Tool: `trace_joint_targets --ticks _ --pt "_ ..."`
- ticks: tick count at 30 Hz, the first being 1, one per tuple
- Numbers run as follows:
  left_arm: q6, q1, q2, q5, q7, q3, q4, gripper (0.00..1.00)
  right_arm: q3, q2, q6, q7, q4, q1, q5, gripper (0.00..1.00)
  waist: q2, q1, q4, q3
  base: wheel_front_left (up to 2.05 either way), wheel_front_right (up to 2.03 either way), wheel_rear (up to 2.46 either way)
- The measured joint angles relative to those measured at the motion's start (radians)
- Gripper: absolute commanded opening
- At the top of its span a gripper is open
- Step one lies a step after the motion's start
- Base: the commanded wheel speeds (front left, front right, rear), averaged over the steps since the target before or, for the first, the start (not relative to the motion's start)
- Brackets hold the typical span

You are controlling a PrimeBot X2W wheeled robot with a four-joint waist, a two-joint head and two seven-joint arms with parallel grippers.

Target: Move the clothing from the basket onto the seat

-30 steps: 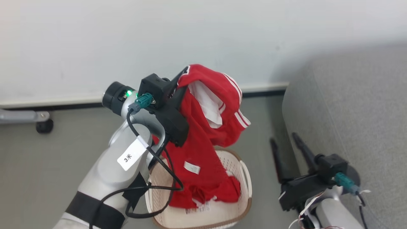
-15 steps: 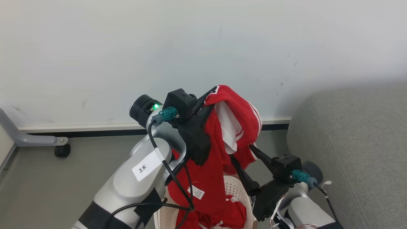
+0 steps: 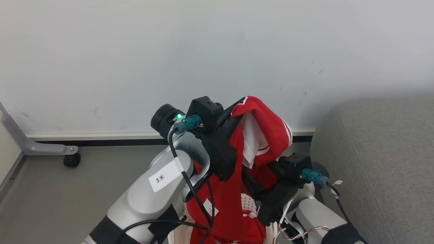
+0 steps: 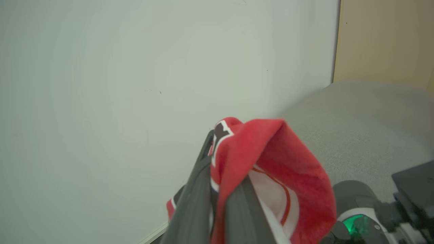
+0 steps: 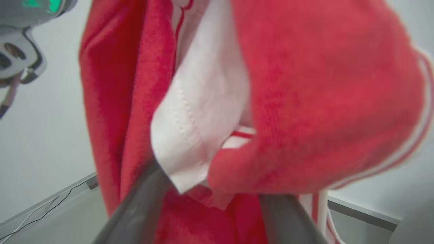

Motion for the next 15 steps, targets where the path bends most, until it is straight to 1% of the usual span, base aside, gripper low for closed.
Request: trace_joint_targets --ticks 1,9,14,15 --pt "0.006 0.000 0.000 -0.003 0.003 -0.002 0.000 0.00 0.006 0.000 0.000 -0.002 0.000 -0.003 0.002 0.00 0.0000 0.0000 0.000 -0.001 0.00 0.00 0.00" --pt "0.019 0.010 0.000 -0.012 0.017 0.016 0.030 0.00 0.036 0.000 0.000 -0.013 0.012 -0.009 0.037 0.00 0.0000 0.0000 -0.006 -0.006 0.00 0.00 0.00" --pt "0.034 0.045 0.006 -0.040 0.017 0.030 0.040 0.00 0.023 0.000 0.000 -0.020 0.038 -0.014 0.044 0.00 0.0000 0.0000 -0.023 -0.009 0.00 0.00 0.00" --pt "0.034 0.049 0.007 -0.041 0.017 0.033 0.043 0.09 0.015 0.000 0.000 -0.022 0.042 -0.015 0.045 0.00 0.0000 0.0000 -0.027 -0.009 0.00 0.00 0.00"
